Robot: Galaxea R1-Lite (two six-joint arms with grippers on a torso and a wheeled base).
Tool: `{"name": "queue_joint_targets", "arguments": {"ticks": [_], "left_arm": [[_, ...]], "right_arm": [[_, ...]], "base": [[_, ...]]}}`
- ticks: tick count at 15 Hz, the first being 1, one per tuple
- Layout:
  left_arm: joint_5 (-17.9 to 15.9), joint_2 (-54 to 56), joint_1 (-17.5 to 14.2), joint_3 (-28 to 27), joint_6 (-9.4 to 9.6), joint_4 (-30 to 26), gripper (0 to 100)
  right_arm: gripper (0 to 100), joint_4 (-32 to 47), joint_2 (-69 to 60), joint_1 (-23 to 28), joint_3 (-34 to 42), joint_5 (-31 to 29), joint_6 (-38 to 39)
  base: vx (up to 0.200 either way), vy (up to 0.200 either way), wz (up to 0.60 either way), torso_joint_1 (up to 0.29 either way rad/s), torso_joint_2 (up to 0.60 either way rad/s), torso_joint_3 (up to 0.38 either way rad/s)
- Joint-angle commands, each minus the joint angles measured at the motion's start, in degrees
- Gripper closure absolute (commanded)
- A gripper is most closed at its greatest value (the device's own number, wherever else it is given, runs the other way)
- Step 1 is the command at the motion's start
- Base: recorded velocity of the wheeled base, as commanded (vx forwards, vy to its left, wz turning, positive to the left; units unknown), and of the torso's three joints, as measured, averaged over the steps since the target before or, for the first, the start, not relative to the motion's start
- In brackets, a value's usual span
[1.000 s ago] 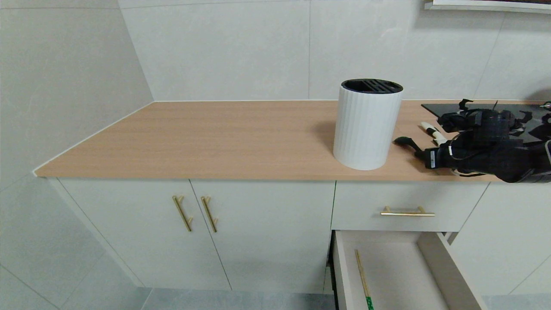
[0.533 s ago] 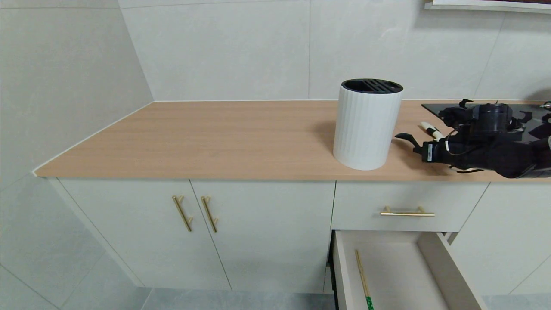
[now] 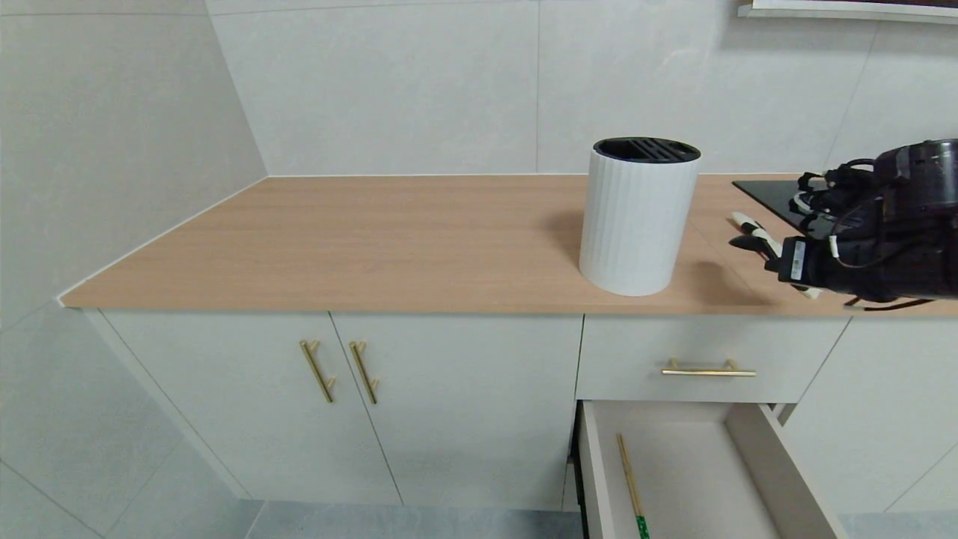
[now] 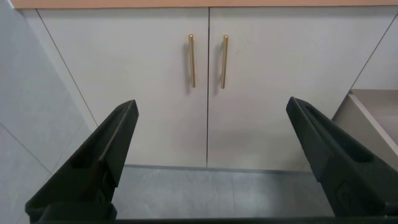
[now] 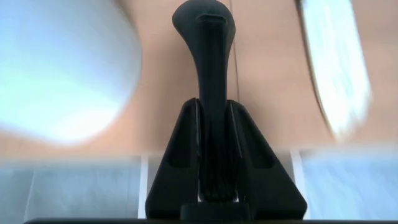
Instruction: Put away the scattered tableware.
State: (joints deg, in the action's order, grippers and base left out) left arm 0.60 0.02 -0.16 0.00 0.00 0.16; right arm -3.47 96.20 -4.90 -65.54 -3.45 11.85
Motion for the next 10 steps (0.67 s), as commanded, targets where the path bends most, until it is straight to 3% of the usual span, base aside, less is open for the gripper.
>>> {"name": "queue_joint_targets", "arguments": {"ticks": [1,3,5,10], "left_arm": [[0.02,-0.02,-0.02,0.0,0.0,0.02,0],[0.02,-0.02,-0.02,0.0,0.0,0.02,0],[0.02,-0.02,-0.02,0.0,0.0,0.02,0],[0.02,-0.02,-0.02,0.0,0.0,0.02,0]], "right_arm": [[100,1.01,-11.73,-3.62,10.43,-1.21,0.54],[100,0.13,-16.22,-8.02,17.72,-4.28,0.54],[100,0.13,-17.27,-8.63,21.59,-7.45,0.81],[100,-0.04,-15.25,-8.9,24.58,-7.62,0.81]], "base": [[0.0,0.0,0.0,0.0,0.0,0.0],[0.0,0.0,0.0,0.0,0.0,0.0],[0.0,0.0,0.0,0.0,0.0,0.0],[0.0,0.0,0.0,0.0,0.0,0.0]]}}
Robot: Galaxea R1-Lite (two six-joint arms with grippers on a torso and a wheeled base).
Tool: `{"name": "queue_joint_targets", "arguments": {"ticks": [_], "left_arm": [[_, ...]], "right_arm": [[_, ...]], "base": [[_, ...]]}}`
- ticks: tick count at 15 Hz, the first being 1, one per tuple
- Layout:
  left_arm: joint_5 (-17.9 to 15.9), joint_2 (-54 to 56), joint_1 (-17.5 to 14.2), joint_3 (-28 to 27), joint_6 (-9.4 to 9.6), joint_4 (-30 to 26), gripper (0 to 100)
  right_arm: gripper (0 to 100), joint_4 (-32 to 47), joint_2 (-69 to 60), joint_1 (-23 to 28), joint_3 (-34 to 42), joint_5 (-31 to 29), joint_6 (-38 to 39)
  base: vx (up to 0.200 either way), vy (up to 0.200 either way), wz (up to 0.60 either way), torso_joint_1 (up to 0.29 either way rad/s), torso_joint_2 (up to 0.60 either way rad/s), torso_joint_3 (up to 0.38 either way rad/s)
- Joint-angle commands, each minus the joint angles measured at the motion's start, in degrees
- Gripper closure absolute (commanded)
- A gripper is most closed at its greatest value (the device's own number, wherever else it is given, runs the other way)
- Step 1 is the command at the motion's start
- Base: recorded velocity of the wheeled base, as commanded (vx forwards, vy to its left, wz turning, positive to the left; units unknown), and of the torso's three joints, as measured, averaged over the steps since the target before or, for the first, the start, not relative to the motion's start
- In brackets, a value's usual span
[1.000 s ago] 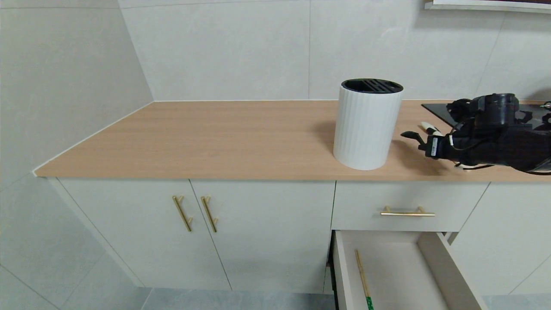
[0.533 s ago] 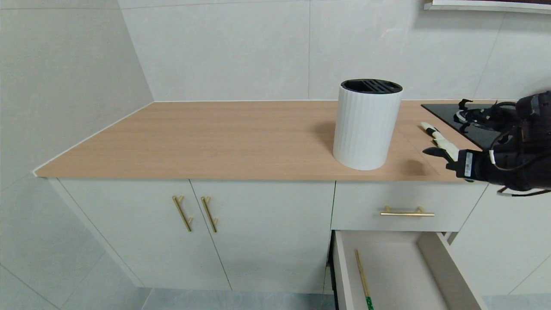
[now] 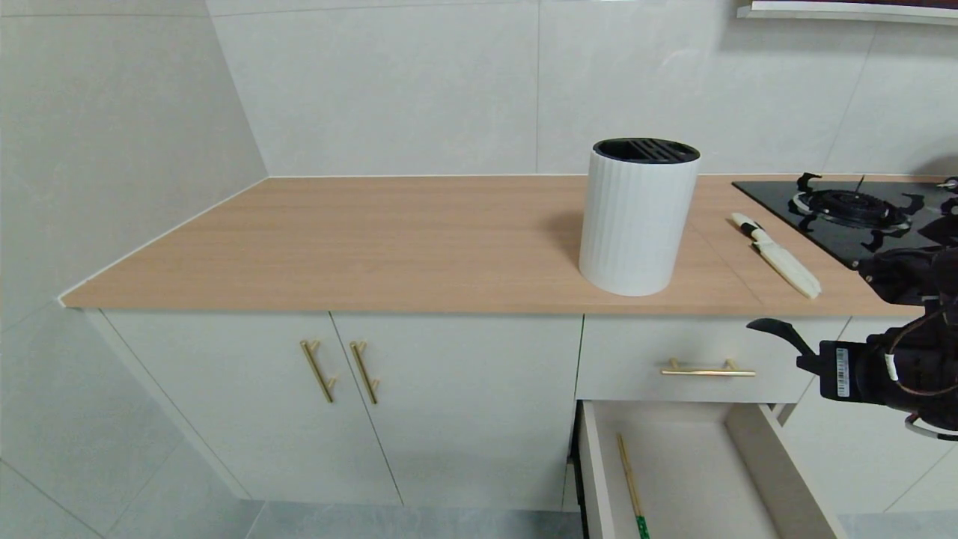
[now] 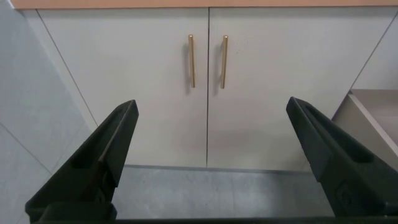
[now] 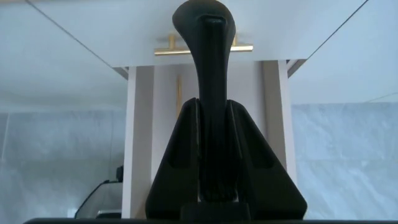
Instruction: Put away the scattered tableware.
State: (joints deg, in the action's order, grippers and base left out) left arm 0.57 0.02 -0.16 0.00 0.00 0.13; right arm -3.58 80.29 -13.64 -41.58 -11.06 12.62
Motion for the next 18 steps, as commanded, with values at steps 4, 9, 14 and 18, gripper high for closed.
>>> {"name": "queue_joint_targets", "arguments": {"ticks": [4,9,14,18], "left_arm": [[0.04,-0.02,-0.02,0.0,0.0,0.04,0],[0.04,-0.02,-0.02,0.0,0.0,0.04,0],[0.04,-0.02,-0.02,0.0,0.0,0.04,0],[0.04,-0.02,-0.02,0.0,0.0,0.04,0]], "right_arm": [[100,-0.55,3.12,-0.16,0.89,0.07,-0.05],[100,-0.72,6.11,0.19,0.71,-0.02,-0.05],[100,-4.59,12.53,0.9,1.68,-0.19,-0.05],[100,-9.6,15.16,0.9,3.79,-0.19,-0.4]], "base": [[0.0,0.0,0.0,-0.088,0.19,0.115],[0.0,0.0,0.0,-0.19,0.45,0.264],[0.0,0.0,0.0,-0.181,0.47,0.281],[0.0,0.0,0.0,-0.154,0.44,0.284]]}}
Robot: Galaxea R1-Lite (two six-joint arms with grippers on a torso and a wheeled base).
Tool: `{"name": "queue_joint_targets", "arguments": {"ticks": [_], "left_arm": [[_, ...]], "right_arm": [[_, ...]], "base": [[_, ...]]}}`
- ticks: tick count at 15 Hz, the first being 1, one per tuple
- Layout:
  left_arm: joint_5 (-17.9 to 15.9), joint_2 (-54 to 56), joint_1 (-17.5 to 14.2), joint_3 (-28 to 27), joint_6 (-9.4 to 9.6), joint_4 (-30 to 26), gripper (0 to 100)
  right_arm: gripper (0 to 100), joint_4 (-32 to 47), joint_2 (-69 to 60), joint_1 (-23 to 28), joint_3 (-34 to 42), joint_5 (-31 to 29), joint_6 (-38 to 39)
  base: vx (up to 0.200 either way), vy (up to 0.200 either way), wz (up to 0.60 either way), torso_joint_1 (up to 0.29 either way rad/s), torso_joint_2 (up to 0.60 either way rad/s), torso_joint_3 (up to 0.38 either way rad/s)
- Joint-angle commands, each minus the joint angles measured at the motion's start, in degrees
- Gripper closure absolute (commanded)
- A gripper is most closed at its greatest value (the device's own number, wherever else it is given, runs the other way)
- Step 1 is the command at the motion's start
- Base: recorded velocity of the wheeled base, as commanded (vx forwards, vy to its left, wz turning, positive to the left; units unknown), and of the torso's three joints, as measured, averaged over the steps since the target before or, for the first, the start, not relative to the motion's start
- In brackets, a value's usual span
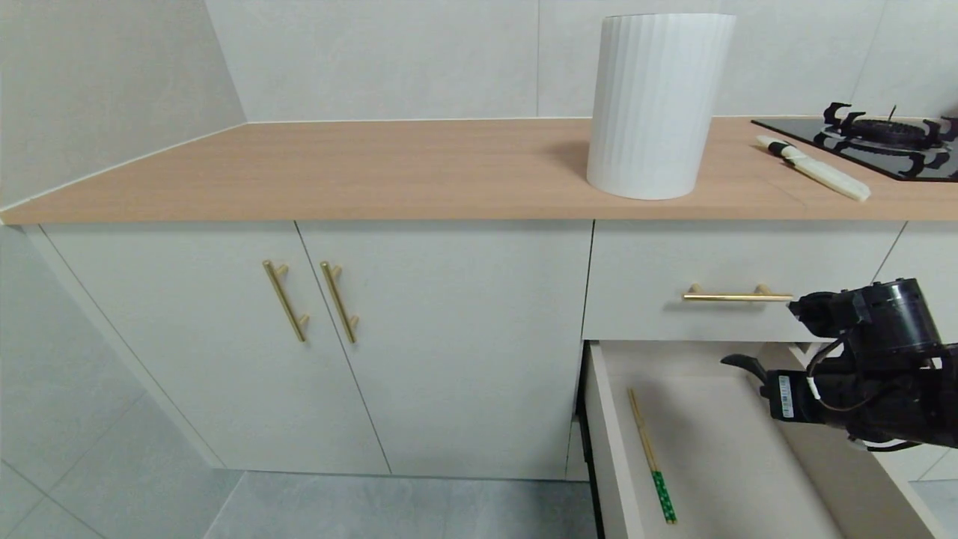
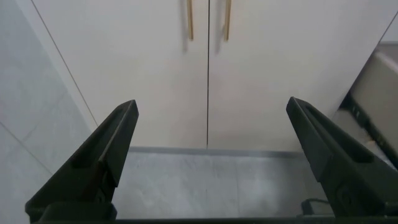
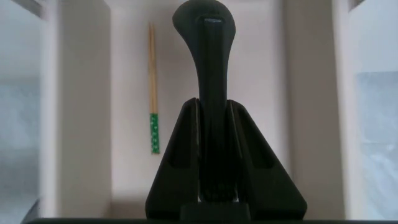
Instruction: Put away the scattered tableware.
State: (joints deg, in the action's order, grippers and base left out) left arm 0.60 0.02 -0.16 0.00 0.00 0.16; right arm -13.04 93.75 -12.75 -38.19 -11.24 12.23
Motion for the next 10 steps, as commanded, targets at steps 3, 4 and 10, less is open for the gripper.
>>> {"name": "queue_joint_targets", "arguments": {"ticks": [3,4,10], "left_arm": [[0.02,-0.02,-0.02,0.0,0.0,0.02,0],[0.02,-0.02,-0.02,0.0,0.0,0.02,0],[0.02,-0.02,-0.02,0.0,0.0,0.02,0]], "right_arm": [[100,-0.49,4.08,0.01,0.93,-0.01,-0.1],[100,-0.49,4.78,0.01,0.93,0.08,-0.1],[100,-10.69,22.01,0.36,0.84,0.6,-0.01]], "base": [[0.0,0.0,0.0,-0.043,0.15,0.085],[0.0,0.0,0.0,-0.007,0.05,0.046],[0.0,0.0,0.0,0.0,0.0,0.0]]}}
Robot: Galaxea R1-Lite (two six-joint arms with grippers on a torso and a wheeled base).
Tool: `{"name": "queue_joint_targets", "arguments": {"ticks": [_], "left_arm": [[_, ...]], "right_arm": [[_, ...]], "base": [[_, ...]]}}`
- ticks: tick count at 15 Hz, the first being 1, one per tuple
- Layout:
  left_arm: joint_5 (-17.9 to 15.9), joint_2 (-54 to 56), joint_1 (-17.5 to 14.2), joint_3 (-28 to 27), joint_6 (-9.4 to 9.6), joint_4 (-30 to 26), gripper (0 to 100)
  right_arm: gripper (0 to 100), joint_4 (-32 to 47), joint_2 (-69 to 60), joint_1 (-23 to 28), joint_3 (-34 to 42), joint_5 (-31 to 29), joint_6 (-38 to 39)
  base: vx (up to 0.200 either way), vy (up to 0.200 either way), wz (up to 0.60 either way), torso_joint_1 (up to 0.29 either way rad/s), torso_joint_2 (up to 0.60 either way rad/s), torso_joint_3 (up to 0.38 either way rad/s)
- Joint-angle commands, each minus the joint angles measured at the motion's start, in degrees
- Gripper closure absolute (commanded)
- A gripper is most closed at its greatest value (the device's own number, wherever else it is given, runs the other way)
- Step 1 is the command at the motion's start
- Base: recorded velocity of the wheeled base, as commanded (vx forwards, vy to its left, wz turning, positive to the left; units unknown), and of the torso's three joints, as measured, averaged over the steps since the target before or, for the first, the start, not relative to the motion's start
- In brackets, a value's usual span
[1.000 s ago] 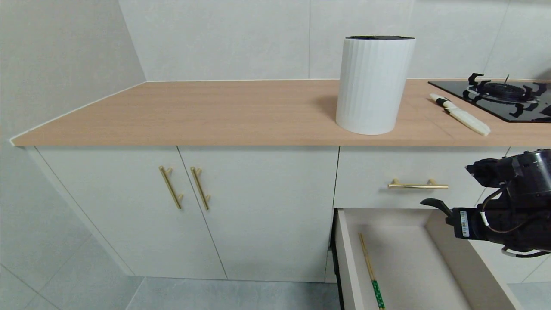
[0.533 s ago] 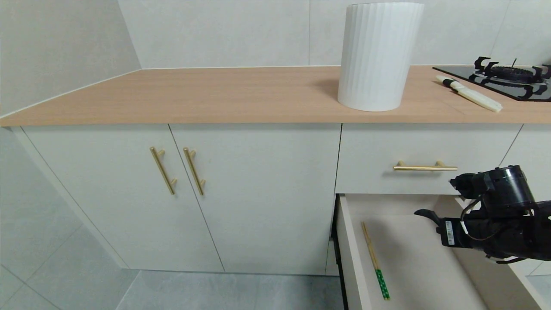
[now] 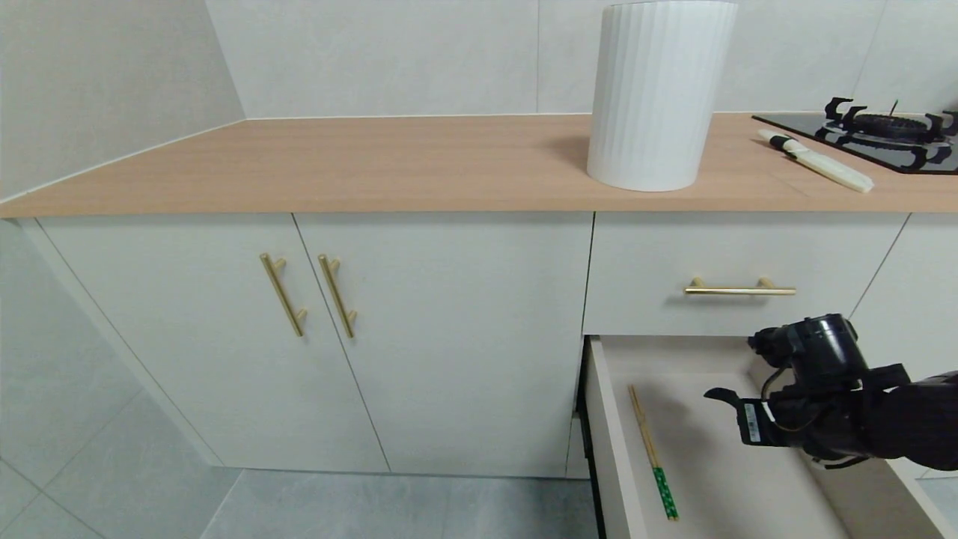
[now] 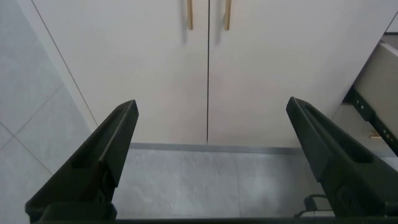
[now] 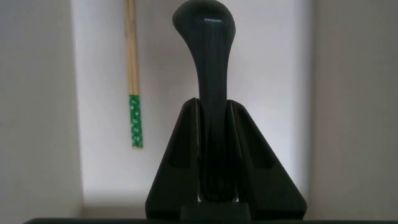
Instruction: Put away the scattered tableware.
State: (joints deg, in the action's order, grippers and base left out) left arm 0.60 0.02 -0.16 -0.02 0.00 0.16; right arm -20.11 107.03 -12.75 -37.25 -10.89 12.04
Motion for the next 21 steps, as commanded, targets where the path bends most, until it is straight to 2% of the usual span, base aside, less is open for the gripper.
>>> {"name": "queue_joint_targets", "arguments": {"ticks": [1,3,9,18,20,21], "left_arm": [[0.02,-0.02,-0.02,0.02,0.0,0.02,0],[0.02,-0.02,-0.02,0.02,0.0,0.02,0],[0.02,-0.02,-0.02,0.02,0.0,0.02,0],[0.02,-0.02,-0.02,0.02,0.0,0.02,0],[0.02,-0.02,-0.02,0.02,0.0,0.02,0],[0.02,-0.02,-0.02,0.02,0.0,0.02,0]], "right_arm": [[100,-6.08,11.0,0.53,0.08,0.25,0.17],[100,-12.14,15.84,0.53,1.04,0.34,0.26],[100,-20.84,24.98,0.53,0.96,1.83,-0.09],[100,-21.81,27.18,0.62,0.87,1.39,0.08],[100,-24.18,27.53,0.62,1.22,1.39,0.08],[0,-25.32,27.97,0.62,1.31,1.31,0.08]], "base": [[0.0,0.0,0.0,0.0,0.0,0.0],[0.0,0.0,0.0,0.0,0.0,0.0],[0.0,0.0,0.0,0.0,0.0,0.0],[0.0,0.0,0.0,0.0,0.0,0.0],[0.0,0.0,0.0,0.0,0.0,0.0],[0.0,0.0,0.0,0.0,0.0,0.0]]}}
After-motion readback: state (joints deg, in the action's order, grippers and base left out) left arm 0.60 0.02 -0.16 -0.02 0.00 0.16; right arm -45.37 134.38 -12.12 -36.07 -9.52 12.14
